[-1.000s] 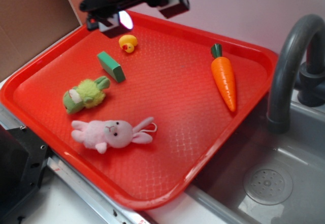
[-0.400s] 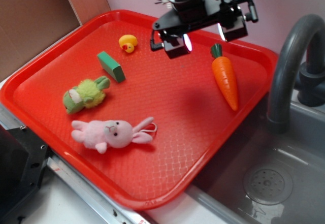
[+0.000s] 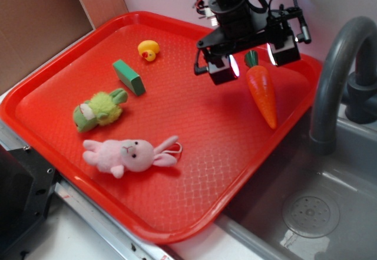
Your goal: Grab the carrot.
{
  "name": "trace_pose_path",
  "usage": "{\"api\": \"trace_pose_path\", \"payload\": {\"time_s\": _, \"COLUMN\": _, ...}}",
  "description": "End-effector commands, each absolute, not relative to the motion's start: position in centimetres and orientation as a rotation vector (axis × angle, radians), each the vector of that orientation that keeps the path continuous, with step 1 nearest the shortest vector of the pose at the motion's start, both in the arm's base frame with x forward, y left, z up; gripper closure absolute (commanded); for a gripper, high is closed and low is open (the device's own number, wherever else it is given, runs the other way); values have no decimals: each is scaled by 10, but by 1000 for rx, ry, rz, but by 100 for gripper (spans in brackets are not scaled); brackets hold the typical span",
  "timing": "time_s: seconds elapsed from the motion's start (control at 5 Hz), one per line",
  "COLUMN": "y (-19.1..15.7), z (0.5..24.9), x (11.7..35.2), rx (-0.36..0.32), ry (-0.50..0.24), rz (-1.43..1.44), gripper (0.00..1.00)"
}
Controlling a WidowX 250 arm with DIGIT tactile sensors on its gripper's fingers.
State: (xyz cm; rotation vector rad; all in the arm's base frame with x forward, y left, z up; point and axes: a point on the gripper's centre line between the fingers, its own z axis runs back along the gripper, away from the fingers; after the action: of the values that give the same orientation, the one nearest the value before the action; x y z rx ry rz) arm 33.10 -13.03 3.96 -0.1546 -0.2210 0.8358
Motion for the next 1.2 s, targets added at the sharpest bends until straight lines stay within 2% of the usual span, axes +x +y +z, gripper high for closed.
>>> {"api": "trace_pose_path", "payload": {"time_s": 0.0, "y": -137, "z": 40, "x": 344, "rx": -125, "ry": -225, "rz": 783, "gripper": 0}}
{"api": "trace_pose_path", "payload": {"time_s": 0.2, "y": -140, "z": 40, "x": 342, "rx": -97, "ry": -231, "rz": 789, "gripper": 100}}
{"api": "trace_pose_path", "payload": {"time_s": 0.4, "y": -138, "z": 40, "x": 341, "rx": -80, "ry": -231, "rz": 816, "gripper": 100}}
{"api": "trace_pose_path", "payload": {"time_s": 0.6, "y": -131, "z": 50, "x": 339, "rx": -29, "ry": -237, "rz": 820, "gripper": 100}}
{"api": "trace_pose_path", "payload": {"time_s": 0.8, "y": -113, "z": 86, "x": 331, "rx": -37, "ry": -182, "rz": 769, "gripper": 100}}
{"api": "trace_pose_path", "payload": {"time_s": 1.0, "y": -92, "z": 123, "x": 312, "rx": -80, "ry": -175, "rz": 676, "gripper": 100}}
